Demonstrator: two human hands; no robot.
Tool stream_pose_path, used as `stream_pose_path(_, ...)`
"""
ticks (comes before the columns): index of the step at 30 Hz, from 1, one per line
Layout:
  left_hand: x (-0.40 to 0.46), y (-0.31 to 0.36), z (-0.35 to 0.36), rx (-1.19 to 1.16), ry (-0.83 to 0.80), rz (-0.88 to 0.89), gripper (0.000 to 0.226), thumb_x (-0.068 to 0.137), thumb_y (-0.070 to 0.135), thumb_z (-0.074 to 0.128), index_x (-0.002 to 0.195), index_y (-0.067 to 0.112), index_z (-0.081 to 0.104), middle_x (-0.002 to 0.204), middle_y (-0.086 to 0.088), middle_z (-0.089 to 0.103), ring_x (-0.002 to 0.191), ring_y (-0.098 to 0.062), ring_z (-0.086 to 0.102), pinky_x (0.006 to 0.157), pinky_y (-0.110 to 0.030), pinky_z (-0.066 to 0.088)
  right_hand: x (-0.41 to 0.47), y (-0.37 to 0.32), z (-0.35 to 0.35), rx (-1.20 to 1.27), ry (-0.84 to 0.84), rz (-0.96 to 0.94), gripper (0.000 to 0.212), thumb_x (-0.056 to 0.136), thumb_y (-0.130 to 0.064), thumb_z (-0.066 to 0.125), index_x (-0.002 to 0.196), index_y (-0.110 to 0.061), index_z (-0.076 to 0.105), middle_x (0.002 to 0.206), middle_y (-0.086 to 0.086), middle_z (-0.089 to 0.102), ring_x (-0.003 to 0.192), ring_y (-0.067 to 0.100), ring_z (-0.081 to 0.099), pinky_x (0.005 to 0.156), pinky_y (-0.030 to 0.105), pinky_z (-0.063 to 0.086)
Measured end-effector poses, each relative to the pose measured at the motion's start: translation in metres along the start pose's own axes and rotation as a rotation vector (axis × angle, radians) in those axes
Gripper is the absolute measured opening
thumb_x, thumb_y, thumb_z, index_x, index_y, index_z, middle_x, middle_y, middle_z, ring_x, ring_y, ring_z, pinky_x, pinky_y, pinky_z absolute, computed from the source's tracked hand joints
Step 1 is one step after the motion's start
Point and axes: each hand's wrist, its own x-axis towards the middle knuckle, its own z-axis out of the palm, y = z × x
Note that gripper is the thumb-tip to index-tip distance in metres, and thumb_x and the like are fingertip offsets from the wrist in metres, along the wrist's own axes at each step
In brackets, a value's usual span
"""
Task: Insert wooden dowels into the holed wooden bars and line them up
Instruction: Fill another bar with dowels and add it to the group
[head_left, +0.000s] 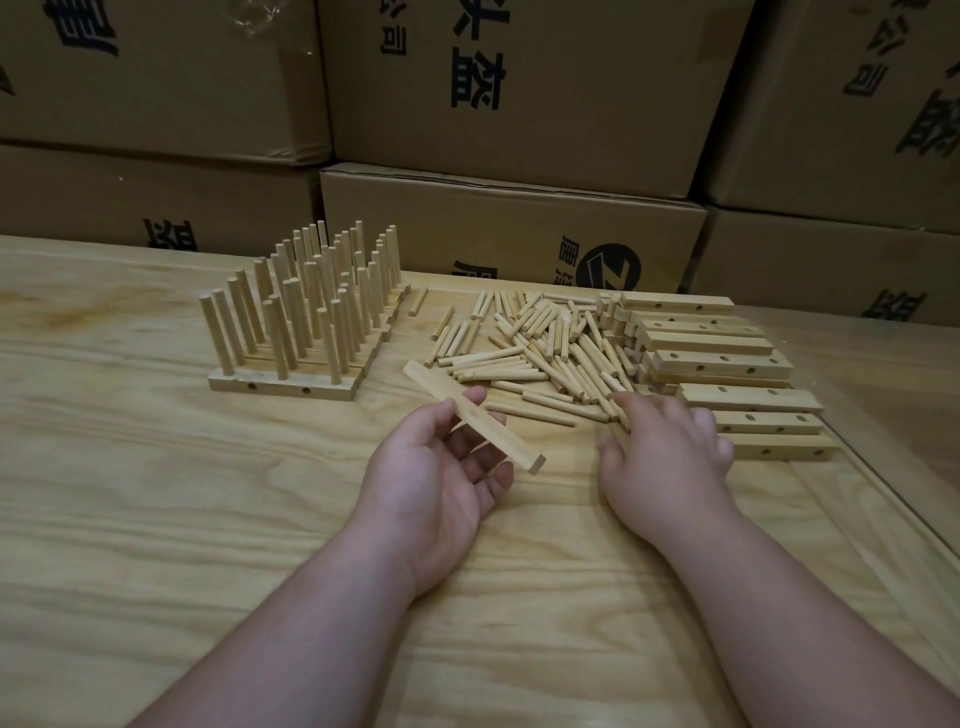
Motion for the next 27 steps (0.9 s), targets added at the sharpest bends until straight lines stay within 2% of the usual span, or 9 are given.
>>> stream_pose_path(5, -0.001, 0.001, 0.000, -0.007, -0.013, -0.009, 0.036, 0.100, 0.028, 0.043, 0.116, 0.012, 0.071, 0.082, -0.006, 0.070, 0.066, -0.017, 0.067, 0.058, -0.030, 0.055, 0.001, 0.000, -0.001, -0.002, 0.009, -0.022, 0.042, 0.095, -0.038, 0.051, 0.137, -0.036, 0.050, 0.138, -0.003, 0.053, 0.122, 0.024, 0.039, 0.096, 0.042, 0.031)
stream_pose_path(10, -0.001, 0.001, -0.001, 0.013, -0.021, -0.009, 0.038, 0.099, 0.027, 0.042, 0.118, 0.012, 0.071, 0.081, -0.006, 0.070, 0.067, -0.016, 0.068, 0.061, -0.032, 0.056, 0.000, 0.002, 0.001, 0.018, 0.013, 0.008, 0.046, 0.094, -0.042, 0.052, 0.140, -0.037, 0.048, 0.139, -0.003, 0.048, 0.124, 0.023, 0.035, 0.099, 0.043, 0.028)
stream_pose_path(13, -0.001, 0.000, 0.000, 0.044, -0.027, -0.005, 0.039, 0.098, 0.025, 0.041, 0.118, 0.011, 0.071, 0.082, -0.006, 0.071, 0.070, -0.017, 0.067, 0.080, -0.040, 0.053, 0.001, 0.001, 0.002, 0.016, -0.003, 0.005, 0.047, 0.095, -0.042, 0.049, 0.142, -0.037, 0.046, 0.141, -0.004, 0.051, 0.125, 0.024, 0.036, 0.098, 0.043, 0.029)
stream_pose_path(15, -0.002, -0.001, 0.001, 0.069, -0.038, 0.005, 0.039, 0.096, 0.020, 0.040, 0.117, 0.010, 0.071, 0.080, -0.007, 0.070, 0.070, -0.017, 0.066, 0.085, -0.043, 0.049, 0.002, 0.001, 0.001, 0.025, 0.005, 0.001, 0.045, 0.095, -0.041, 0.051, 0.140, -0.038, 0.048, 0.134, -0.004, 0.056, 0.122, 0.024, 0.039, 0.097, 0.042, 0.030)
stream_pose_path(21, -0.005, -0.004, 0.004, 0.146, -0.063, 0.034, 0.039, 0.093, 0.010, 0.042, 0.121, 0.010, 0.068, 0.081, -0.007, 0.069, 0.070, -0.016, 0.063, 0.077, -0.037, 0.050, 0.000, -0.001, -0.004, 0.043, -0.015, 0.004, 0.038, 0.092, -0.040, 0.053, 0.130, -0.034, 0.054, 0.117, -0.005, 0.061, 0.117, 0.024, 0.045, 0.097, 0.043, 0.034)
stream_pose_path(24, -0.005, -0.005, 0.005, 0.161, -0.068, 0.040, 0.037, 0.093, 0.008, 0.044, 0.120, 0.012, 0.070, 0.083, -0.008, 0.068, 0.071, -0.016, 0.062, 0.075, -0.035, 0.050, 0.000, -0.002, -0.007, 0.030, -0.034, 0.013, 0.036, 0.090, -0.037, 0.052, 0.124, -0.027, 0.060, 0.110, -0.003, 0.063, 0.112, 0.026, 0.050, 0.096, 0.043, 0.038)
stream_pose_path(27, -0.005, -0.005, 0.005, 0.162, -0.068, 0.045, 0.037, 0.092, 0.008, 0.045, 0.119, 0.013, 0.071, 0.083, -0.006, 0.068, 0.073, -0.016, 0.061, 0.076, -0.035, 0.049, -0.001, -0.002, -0.010, -0.013, -0.055, 0.023, 0.029, 0.087, -0.036, 0.049, 0.104, -0.021, 0.066, 0.101, 0.001, 0.066, 0.097, 0.028, 0.052, 0.084, 0.040, 0.044)
